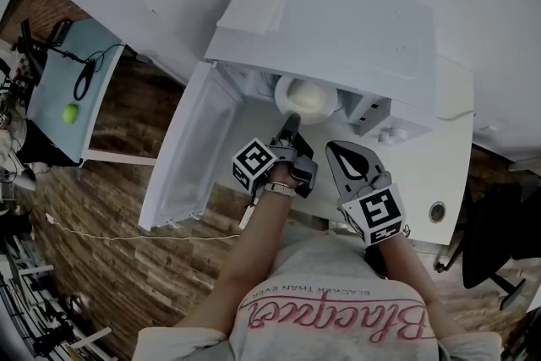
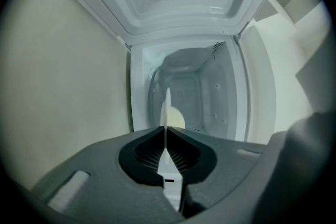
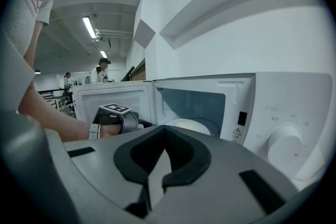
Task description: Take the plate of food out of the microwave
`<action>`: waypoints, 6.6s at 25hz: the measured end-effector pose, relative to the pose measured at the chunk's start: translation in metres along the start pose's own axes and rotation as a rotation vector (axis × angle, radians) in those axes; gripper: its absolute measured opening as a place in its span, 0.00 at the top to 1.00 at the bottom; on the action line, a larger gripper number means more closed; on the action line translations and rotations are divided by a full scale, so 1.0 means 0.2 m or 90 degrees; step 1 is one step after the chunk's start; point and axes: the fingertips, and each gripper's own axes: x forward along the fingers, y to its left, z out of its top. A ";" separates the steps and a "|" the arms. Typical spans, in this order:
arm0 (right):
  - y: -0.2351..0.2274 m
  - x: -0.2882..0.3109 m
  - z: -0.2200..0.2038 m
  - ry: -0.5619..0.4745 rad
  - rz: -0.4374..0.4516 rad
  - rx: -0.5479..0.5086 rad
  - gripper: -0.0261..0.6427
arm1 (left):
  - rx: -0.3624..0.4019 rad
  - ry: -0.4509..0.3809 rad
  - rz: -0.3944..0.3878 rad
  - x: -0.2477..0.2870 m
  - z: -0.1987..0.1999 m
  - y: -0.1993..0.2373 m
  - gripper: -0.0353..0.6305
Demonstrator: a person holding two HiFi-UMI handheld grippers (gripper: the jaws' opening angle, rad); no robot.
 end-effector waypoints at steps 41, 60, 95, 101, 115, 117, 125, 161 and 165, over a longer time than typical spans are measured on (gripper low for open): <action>0.14 -0.53 -0.03 -0.074 0.055 -0.048 0.94 | 0.019 -0.098 -0.074 -0.56 -0.34 -0.13 0.92; 0.25 -0.79 -0.07 -0.101 0.080 -0.087 0.94 | 0.007 -0.150 -0.114 -0.84 -0.57 -0.27 0.92; 0.28 -0.65 0.11 -0.102 0.007 -0.014 0.94 | 0.006 -0.081 -0.115 -0.92 -0.40 -0.43 0.92; 0.25 -0.60 0.23 -0.117 -0.047 -0.006 0.94 | -0.005 -0.037 -0.145 -0.91 -0.32 -0.58 0.92; 0.26 -0.54 0.48 -0.156 -0.147 -0.020 0.94 | -0.002 0.073 -0.185 -0.85 -0.18 -0.84 0.92; 0.26 -0.53 0.50 -0.156 -0.165 -0.026 0.94 | -0.004 0.088 -0.192 -0.83 -0.16 -0.87 0.92; 0.23 -0.52 0.56 -0.150 -0.210 -0.042 0.94 | 0.001 0.136 -0.202 -0.77 -0.14 -0.92 0.92; 0.13 -0.56 0.66 -0.176 -0.196 -0.061 0.94 | 0.033 0.106 -0.204 -0.66 -0.25 -1.05 0.92; 0.12 -0.58 0.66 -0.173 -0.209 -0.063 0.95 | 0.031 0.109 -0.211 -0.66 -0.26 -1.06 0.92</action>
